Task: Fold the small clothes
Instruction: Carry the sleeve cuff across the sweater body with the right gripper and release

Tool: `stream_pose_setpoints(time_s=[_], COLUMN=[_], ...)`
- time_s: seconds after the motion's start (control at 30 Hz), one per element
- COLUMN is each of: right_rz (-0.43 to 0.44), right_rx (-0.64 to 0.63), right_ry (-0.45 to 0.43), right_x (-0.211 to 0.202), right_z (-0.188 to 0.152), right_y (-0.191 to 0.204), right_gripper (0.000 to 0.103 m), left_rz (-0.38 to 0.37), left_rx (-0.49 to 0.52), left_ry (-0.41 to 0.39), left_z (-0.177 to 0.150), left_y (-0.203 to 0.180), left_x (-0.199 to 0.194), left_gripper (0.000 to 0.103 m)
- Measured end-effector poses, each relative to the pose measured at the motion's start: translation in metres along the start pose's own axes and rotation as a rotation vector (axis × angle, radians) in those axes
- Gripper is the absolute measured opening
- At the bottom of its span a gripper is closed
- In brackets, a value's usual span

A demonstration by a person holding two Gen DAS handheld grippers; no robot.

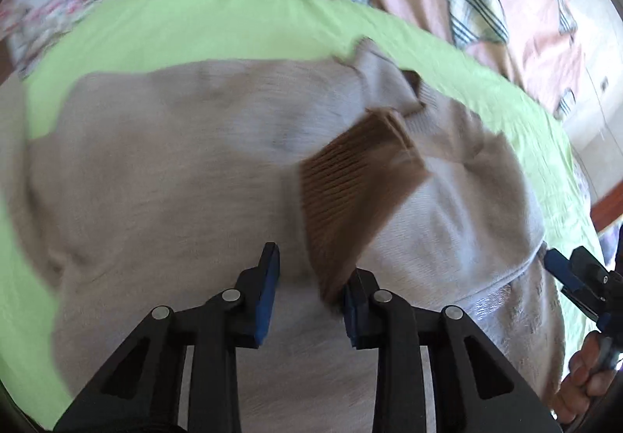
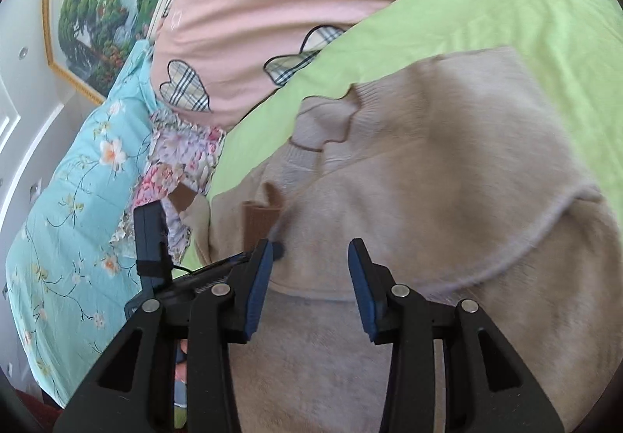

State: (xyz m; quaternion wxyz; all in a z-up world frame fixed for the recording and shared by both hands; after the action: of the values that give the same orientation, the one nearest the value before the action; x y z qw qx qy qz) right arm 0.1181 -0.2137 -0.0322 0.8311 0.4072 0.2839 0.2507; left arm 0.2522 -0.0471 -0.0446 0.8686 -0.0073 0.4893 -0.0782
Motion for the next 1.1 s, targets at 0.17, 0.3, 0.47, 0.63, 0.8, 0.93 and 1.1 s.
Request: stream_pose_setpoints(time_s=[0.17, 0.3, 0.47, 0.63, 0.8, 0.93, 1.1], right_rz=[-0.031, -0.042, -0.166, -0.298, -0.423, -0.354, -0.424], right_rx=[0.038, 0.067, -0.006, -0.007, 0.014, -0.001, -0.049], right_ry=[-0.037, -0.041, -0.125, -0.151, -0.039, 0.071, -0.046], right_x=[-0.017, -0.02, -0.054, -0.061, -0.022, 0.009, -0.032], right_z=[-0.005, -0.007, 0.007, 0.04, 0.078, 0.084, 0.096], right_y=[-0.015, -0.018, -0.02, -0.054, -0.102, -0.115, -0.104], right_gripper=[0.043, 0.043, 0.048, 0.054, 0.056, 0.005, 0.008], left_rz=[-0.01, 0.0, 0.121, 0.046, 0.081, 0.092, 0.068], left_rx=[-0.064, -0.04, -0.031, -0.083, -0.031, -0.022, 0.017], left_ry=[0.006, -0.016, -0.15, -0.1, -0.116, -0.118, -0.15], left_z=[0.0, 0.006, -0.004, -0.012, -0.014, -0.015, -0.012], left_y=[0.021, 0.016, 0.039, 0.061, 0.047, 0.044, 0.027], left_x=[0.007, 0.007, -0.016, -0.008, -0.012, -0.016, -0.021], left_gripper=[0.058, 0.007, 0.006, 0.007, 0.007, 0.007, 0.007])
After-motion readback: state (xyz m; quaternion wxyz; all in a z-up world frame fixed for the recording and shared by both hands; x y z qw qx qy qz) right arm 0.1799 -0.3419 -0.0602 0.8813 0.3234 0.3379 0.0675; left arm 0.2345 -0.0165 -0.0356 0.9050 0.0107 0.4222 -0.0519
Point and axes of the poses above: each gripper's, at about its wrist camera, not at the fingertips, and x roughly the way its jaws point, y to its left, z to its top, the point moved 2 cm from there along x, roughly the way its jaws point, and after that the axes turned 10 degrees about z, right-handed, at the moved point
